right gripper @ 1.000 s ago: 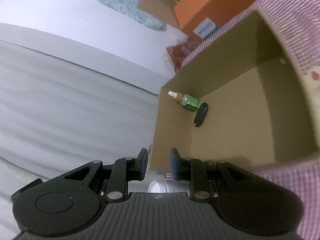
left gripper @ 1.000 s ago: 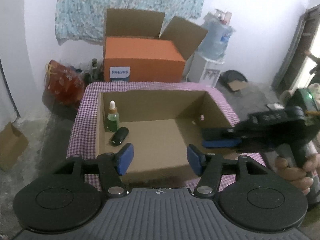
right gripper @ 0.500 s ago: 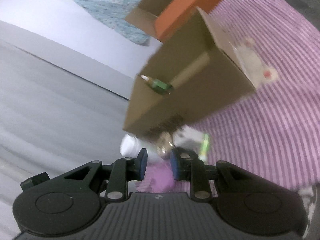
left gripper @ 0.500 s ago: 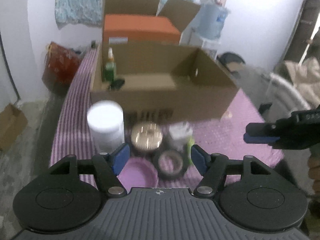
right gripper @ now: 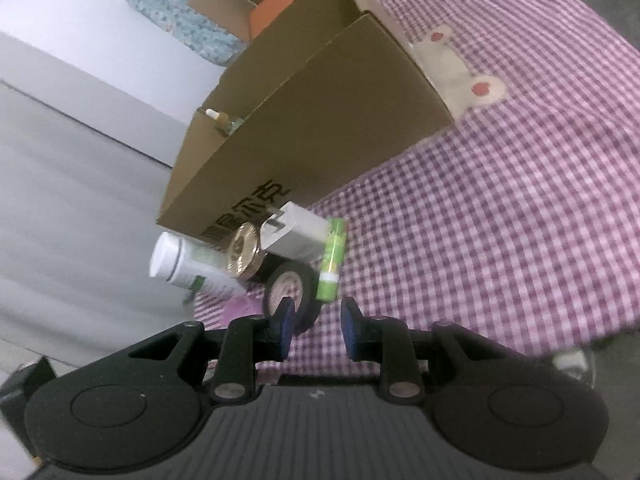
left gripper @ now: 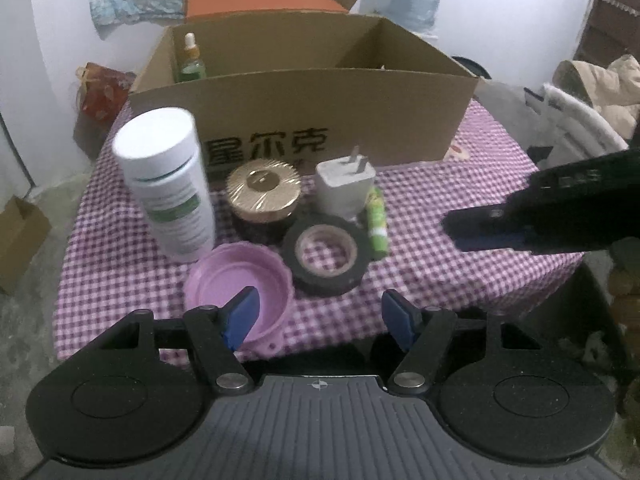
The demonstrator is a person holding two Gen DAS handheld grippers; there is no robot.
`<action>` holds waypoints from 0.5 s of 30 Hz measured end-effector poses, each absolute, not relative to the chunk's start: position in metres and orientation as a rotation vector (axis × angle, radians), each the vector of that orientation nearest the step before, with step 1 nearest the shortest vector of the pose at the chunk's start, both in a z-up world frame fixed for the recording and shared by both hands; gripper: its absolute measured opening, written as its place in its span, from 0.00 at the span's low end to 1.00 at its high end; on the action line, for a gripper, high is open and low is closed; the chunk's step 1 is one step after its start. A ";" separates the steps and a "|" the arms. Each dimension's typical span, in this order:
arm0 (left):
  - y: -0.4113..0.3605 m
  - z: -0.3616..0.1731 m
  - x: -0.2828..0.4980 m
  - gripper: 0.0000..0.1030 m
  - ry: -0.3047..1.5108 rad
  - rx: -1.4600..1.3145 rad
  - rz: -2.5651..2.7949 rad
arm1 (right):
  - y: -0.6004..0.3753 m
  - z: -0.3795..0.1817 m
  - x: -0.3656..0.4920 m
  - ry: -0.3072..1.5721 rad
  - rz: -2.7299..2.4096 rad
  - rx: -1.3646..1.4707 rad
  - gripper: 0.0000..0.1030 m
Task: Organize rigid objects
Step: 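Grasp the small green cylinder with the right gripper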
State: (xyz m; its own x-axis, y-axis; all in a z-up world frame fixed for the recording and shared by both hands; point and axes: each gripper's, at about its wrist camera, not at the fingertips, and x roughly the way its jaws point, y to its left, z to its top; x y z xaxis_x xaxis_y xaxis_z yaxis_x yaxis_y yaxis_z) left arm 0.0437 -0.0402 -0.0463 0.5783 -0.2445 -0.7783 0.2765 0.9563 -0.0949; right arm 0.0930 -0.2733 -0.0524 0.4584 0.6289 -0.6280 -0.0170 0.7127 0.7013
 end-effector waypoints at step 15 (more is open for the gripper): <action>-0.069 -0.051 0.073 0.45 0.866 0.052 -0.379 | -0.216 -0.068 0.154 1.052 0.433 0.379 0.20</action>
